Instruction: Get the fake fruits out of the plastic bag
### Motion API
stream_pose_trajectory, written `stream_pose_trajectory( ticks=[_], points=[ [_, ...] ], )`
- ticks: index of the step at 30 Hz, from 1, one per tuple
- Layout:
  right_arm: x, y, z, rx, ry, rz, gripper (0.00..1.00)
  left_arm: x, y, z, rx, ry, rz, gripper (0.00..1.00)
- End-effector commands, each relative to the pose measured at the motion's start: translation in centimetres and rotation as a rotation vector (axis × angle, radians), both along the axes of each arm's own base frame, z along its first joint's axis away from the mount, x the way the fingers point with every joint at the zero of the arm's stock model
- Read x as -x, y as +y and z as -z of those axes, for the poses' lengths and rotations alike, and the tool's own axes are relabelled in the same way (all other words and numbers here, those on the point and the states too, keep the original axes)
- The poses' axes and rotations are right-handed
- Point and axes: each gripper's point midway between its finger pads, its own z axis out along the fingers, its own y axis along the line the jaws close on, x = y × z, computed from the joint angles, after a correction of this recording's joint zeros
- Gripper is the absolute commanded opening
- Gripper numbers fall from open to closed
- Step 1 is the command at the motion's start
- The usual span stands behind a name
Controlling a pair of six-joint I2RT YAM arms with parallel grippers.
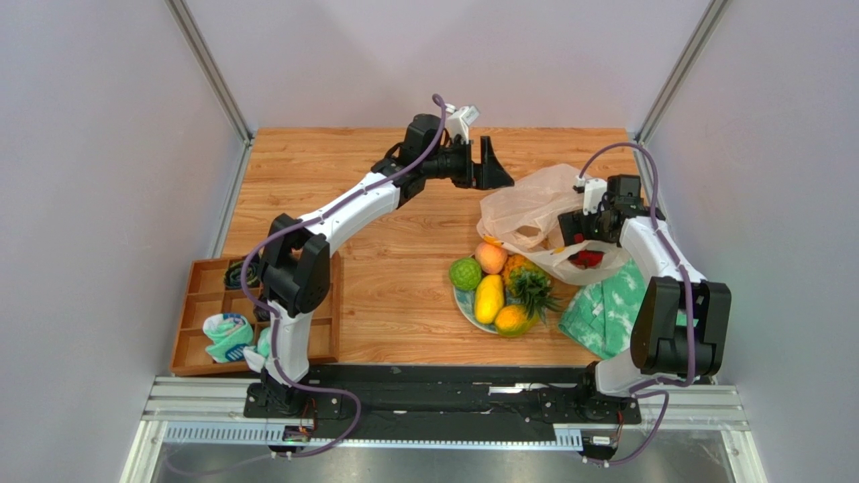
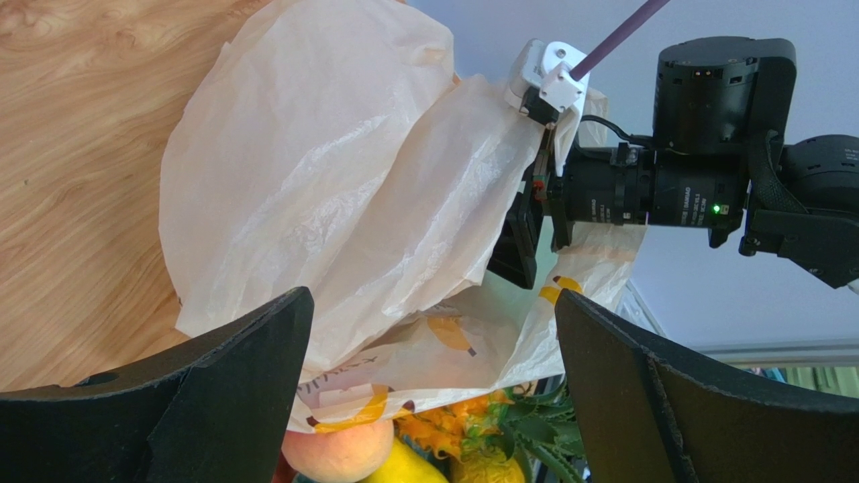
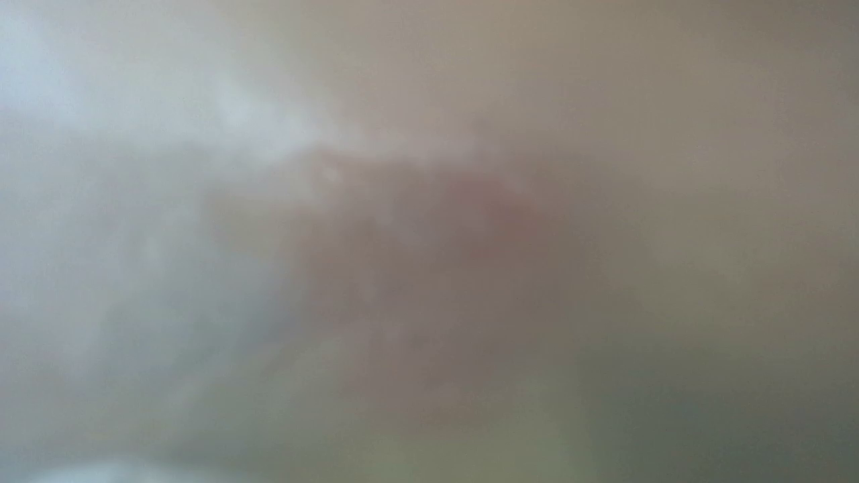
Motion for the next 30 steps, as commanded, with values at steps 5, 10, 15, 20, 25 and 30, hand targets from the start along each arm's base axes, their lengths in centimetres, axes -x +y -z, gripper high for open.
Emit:
stream_pose_trajectory(
  ticks=[5, 10, 15, 20, 25, 30],
  points=[
    [-1.6, -0.6, -1.0, -0.044, -0.024, 0.024, 0.87, -0.4, -0.7, -2.6, 0.067, -0.048, 0.018, 0.99],
    [-1.5, 0.8, -4.9, -0.115, -0.061, -0.017, 0.54, -0.5, -0.6, -2.7, 0.07, -0.052, 0.018, 0.99],
    [-1.6, 2.4, -10.0, -0.201, -0.102, -0.035, 0.15, -0.4, -0.7, -3.1, 0.074, -0.063, 0.022, 0.99],
    [-2.0, 2.0, -13.3, -0.171, -0.166, -0.034, 0.07, -0.3, -0.6, -3.6, 0.078, -0.071, 0.022, 0.99],
    [-1.9, 2.7, -16.8, -0.185, -0.235, -0.077, 0.03, -0.2, -0.4, -4.4, 0.08, -0.091, 0.022, 0.98],
    [0.4, 8.0, -23.7, -0.262, -0.438, -0.329, 0.04, -0.6, 0.5, -5.1, 0.074, -0.119, 0.003, 0.98]
  ],
)
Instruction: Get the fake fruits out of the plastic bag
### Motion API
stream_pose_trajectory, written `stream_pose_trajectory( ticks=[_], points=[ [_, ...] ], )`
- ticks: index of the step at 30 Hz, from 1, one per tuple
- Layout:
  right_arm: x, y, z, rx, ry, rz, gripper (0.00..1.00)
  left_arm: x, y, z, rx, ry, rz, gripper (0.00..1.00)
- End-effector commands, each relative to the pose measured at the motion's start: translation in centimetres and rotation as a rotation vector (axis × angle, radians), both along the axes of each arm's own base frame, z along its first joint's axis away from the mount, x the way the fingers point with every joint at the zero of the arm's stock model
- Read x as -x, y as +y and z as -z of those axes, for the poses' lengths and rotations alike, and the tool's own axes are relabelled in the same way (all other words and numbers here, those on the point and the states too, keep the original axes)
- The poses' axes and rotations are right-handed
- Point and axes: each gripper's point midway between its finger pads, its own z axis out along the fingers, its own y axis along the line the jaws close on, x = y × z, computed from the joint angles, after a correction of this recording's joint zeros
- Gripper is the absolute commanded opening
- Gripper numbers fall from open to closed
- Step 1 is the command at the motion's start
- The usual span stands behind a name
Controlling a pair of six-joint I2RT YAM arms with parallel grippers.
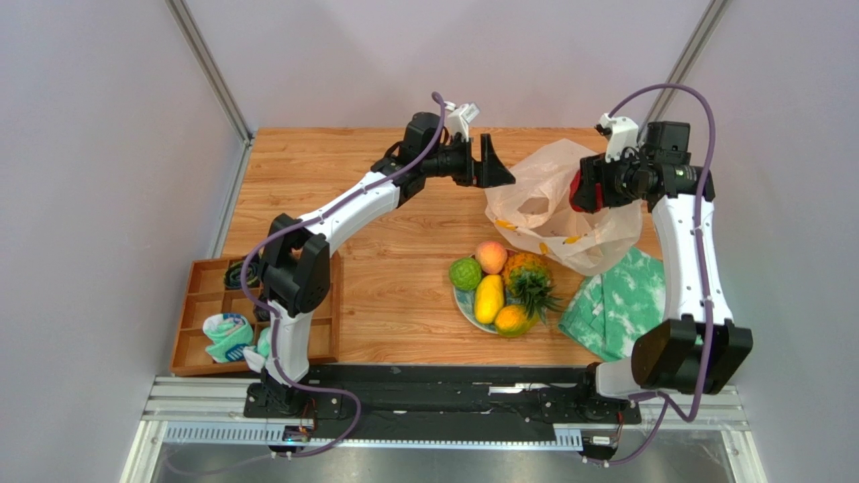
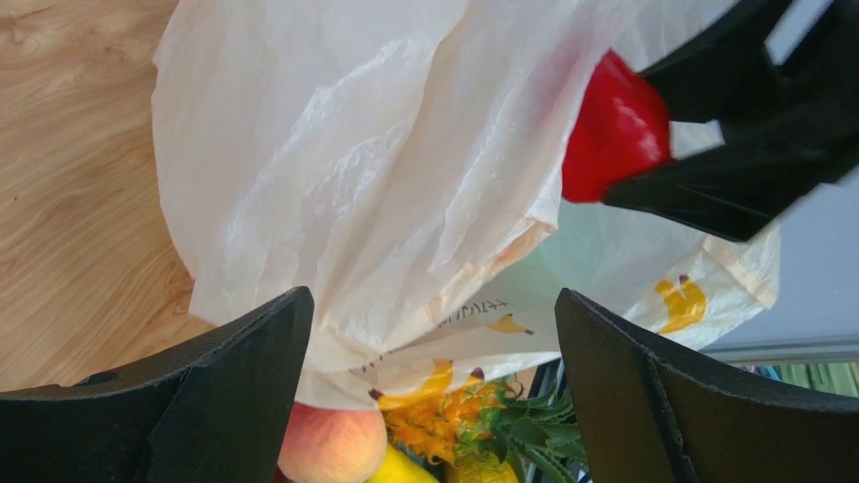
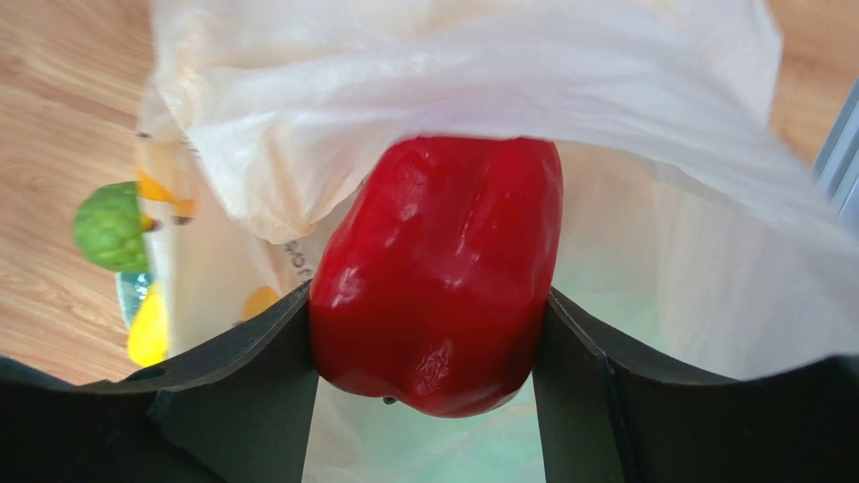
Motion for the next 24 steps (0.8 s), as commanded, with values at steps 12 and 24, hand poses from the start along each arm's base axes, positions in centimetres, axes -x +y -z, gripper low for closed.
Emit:
stream_pose_trajectory(
  ticks=[12, 24],
  points=[
    [5.3, 11.5, -6.4, -0.114, -0.205, -0.43, 0.02, -0.8, 4.9, -9.5, 0.049, -0.237, -0.063, 0.98],
    [13.1, 17.9, 2.8, 0.132, 0.078, -0.713, 0.01, 0.0, 15.3, -14.7, -0.023, -0.333, -0.277, 0.97]
  ],
)
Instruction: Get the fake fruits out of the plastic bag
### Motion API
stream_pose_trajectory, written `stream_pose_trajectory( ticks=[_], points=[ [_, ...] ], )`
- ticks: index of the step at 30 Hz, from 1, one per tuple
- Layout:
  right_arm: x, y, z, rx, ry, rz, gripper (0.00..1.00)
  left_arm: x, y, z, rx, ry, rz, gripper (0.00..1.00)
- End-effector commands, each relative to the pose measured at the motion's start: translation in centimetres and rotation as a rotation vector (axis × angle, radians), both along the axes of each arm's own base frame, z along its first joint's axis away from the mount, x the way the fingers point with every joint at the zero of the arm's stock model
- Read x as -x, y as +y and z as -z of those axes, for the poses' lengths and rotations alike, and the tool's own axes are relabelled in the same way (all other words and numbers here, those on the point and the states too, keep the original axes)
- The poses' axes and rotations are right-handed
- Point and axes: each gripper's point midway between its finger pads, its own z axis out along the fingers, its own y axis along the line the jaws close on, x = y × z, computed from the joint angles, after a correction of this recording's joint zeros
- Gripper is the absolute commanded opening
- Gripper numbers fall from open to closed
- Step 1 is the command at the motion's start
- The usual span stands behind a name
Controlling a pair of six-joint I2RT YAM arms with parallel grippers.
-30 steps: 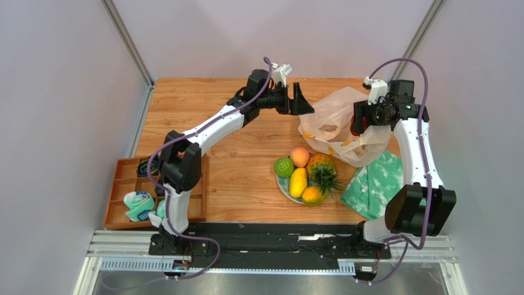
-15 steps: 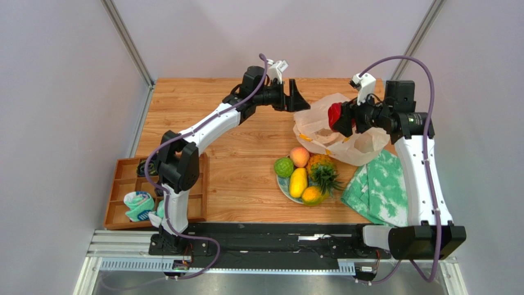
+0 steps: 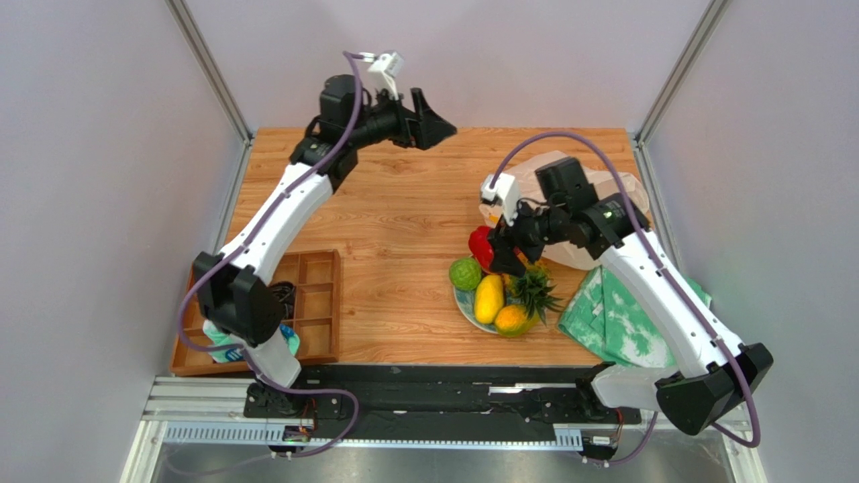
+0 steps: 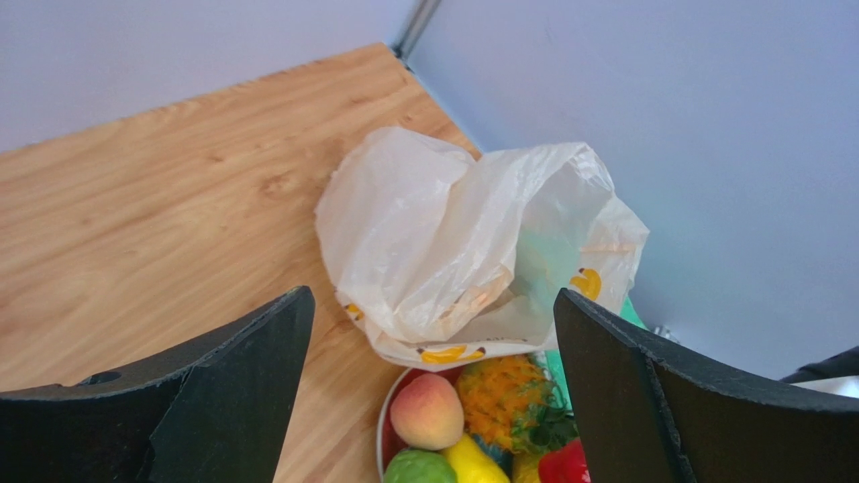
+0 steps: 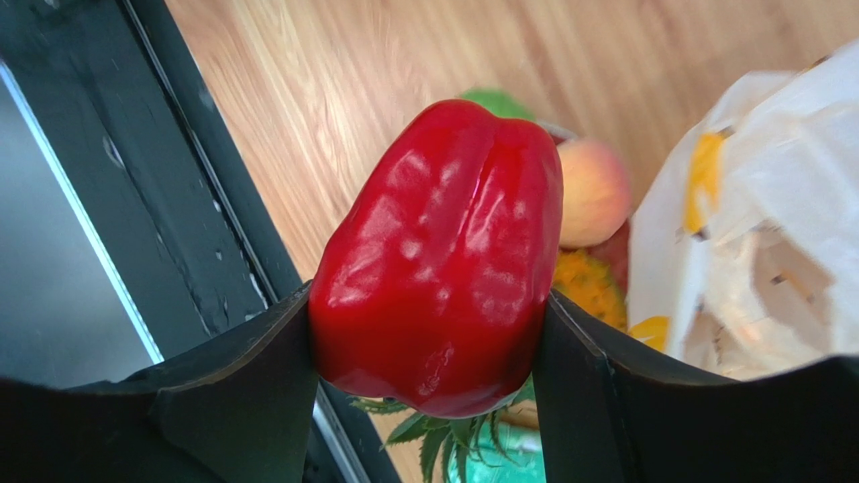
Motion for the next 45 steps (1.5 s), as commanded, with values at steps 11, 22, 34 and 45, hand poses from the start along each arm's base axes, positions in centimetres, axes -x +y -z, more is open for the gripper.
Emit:
stream_pose_trajectory(
  ticks=[11, 22, 34, 45],
  points=[
    [-2.1, -0.6, 7.8, 0.357, 0.002, 0.277, 0.0, 9.4, 11.7, -3.3, -0.037, -0.14, -0.185, 0.97],
    [-2.4, -1.3, 11.3, 0.475, 0.02, 0.3, 0.05, 10.7, 15.1, -2.8, -0.051, -0.173, -0.272, 0.98],
    [-1.1, -1.1, 12.0, 0.501, 0.05, 0.258, 0.16, 10.6, 14.9, -2.6, -0.037, -0.163, -0.263, 0.97],
    [-1.3, -1.1, 11.9, 0.514, 0.03, 0.258, 0.7, 10.3, 14.6, -2.5, -0.023, -0.155, -0.255, 0.97]
  ],
)
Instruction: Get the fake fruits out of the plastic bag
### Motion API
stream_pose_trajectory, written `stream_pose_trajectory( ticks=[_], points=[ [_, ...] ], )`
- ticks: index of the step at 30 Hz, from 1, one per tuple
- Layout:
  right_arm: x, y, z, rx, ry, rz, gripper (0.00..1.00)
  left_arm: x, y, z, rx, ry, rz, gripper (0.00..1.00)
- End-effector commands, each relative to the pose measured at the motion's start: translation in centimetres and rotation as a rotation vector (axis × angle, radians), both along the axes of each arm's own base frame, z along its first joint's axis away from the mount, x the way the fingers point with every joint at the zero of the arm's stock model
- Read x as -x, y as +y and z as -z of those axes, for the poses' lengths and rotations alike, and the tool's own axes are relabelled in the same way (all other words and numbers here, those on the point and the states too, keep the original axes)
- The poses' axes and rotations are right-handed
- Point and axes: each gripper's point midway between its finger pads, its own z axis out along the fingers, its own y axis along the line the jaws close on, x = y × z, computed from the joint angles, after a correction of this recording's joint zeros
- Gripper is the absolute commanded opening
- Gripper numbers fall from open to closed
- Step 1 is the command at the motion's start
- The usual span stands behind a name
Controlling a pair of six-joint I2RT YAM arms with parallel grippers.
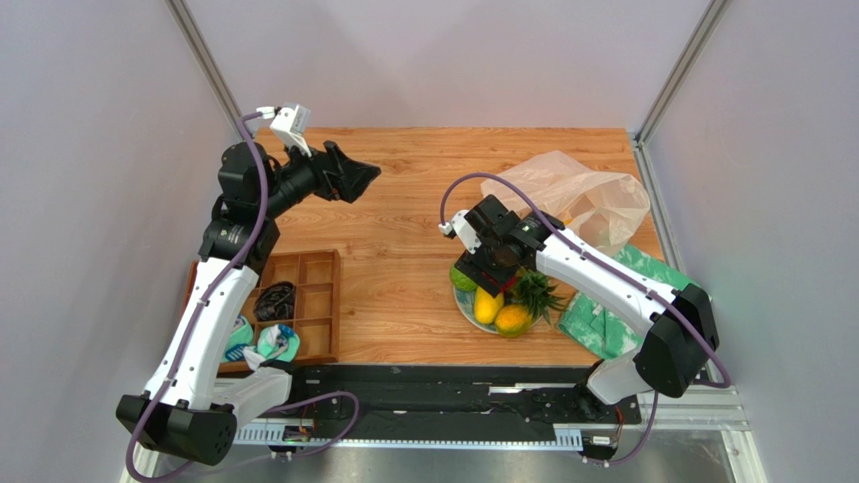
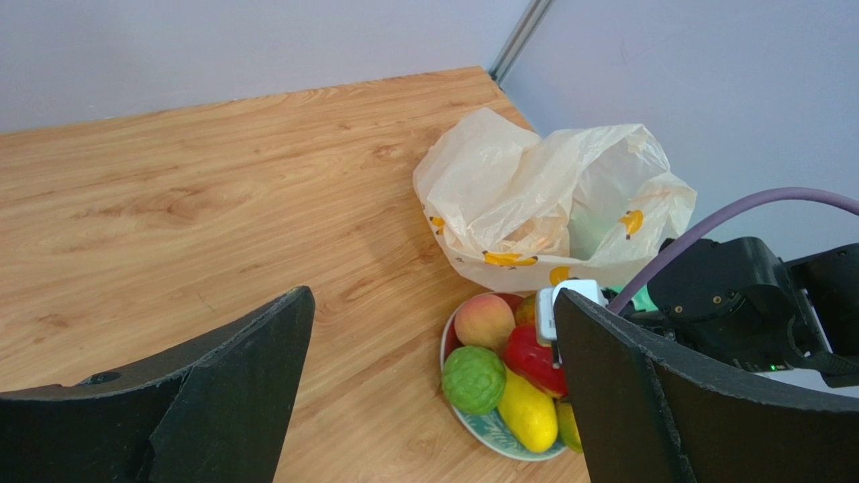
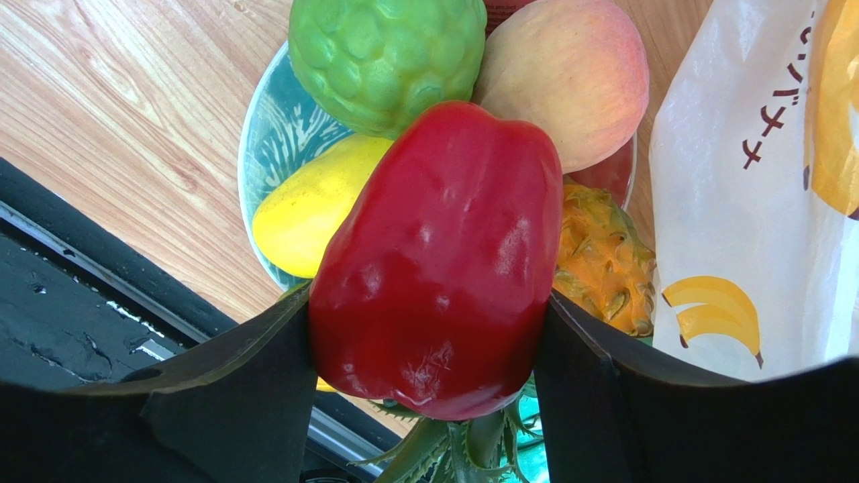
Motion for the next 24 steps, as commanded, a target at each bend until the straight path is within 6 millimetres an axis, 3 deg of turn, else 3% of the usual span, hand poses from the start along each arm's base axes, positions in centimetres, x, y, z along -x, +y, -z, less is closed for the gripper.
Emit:
stream_pose_trajectory(
  ticks=[1, 3, 5, 6, 15, 24],
  points=[
    [-0.3, -0.3, -0.1, 0.021, -0.022, 0.018, 0.72, -0.1, -0.1, -1.0, 0.016, -0.039, 0.011, 0.97],
    [-0.3, -0.3, 0.1, 0.023, -0.02, 0.019, 0.82, -0.2, -0.1, -1.0, 0.017, -0.039, 0.012, 0.97],
    [-0.4, -0.3, 0.1, 0.023, -0.023, 0.022, 0.99, -0.2, -0.2, -0.9, 0.02, -0.034, 0.014, 0.97],
    [-0.5, -0.2, 0.1, 0.022, -0.024, 0.022, 1.0, -0.2, -0.2, -1.0, 0.02, -0.036, 0.015, 0.97],
    [-0.7, 0.2, 0.0, 0.018, -0.019, 0.016, 1.0, -0.3, -0.3, -0.9, 0.028, -0.031, 0.022, 0.97],
    [0.8, 0.5, -0.5, -0.018, 0.037, -0.021, 1.0, -0.3, -0.4, -0.7, 0.028, -0.03, 0.024, 0.97]
  ],
)
